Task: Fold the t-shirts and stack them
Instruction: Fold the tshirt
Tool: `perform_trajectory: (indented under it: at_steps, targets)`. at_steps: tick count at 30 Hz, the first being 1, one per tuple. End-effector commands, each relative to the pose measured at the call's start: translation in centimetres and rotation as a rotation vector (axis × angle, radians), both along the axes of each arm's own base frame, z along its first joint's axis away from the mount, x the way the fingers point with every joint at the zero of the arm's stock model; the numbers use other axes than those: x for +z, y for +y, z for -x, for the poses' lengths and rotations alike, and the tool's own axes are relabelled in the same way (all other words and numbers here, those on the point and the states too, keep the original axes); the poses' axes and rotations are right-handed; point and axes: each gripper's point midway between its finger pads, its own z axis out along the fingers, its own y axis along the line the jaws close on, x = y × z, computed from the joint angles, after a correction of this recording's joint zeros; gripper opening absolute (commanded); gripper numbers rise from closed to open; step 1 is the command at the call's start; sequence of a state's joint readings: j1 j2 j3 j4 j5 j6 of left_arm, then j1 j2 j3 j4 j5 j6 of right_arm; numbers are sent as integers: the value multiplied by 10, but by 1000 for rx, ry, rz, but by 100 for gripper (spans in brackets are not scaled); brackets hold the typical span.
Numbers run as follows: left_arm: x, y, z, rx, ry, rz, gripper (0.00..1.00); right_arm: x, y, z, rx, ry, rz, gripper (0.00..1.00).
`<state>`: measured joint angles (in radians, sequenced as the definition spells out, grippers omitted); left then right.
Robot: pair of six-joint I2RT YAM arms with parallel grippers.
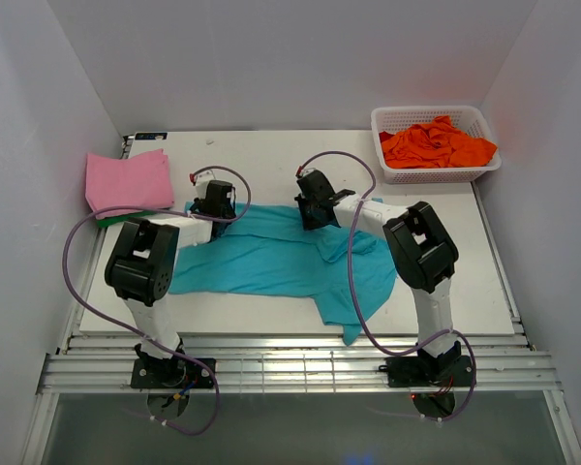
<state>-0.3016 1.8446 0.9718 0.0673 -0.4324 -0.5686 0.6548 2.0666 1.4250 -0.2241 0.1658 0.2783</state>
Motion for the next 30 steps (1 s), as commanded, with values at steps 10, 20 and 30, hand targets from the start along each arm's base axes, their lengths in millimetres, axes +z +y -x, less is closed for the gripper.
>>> perform_trajectory:
  at_steps: [10, 20, 30]
  targets:
    - [-6, -7, -13, -55, 34, 11, 49, 7, -69, 10, -83, 26, 200, 8]
    - [84, -77, -33, -190, -193, 18, 50, 99, -107, -11, -194, -196, 202, 18]
    - [100, -237, 1, -530, -223, 132, 51, 73, -152, -38, -287, -138, 257, 15]
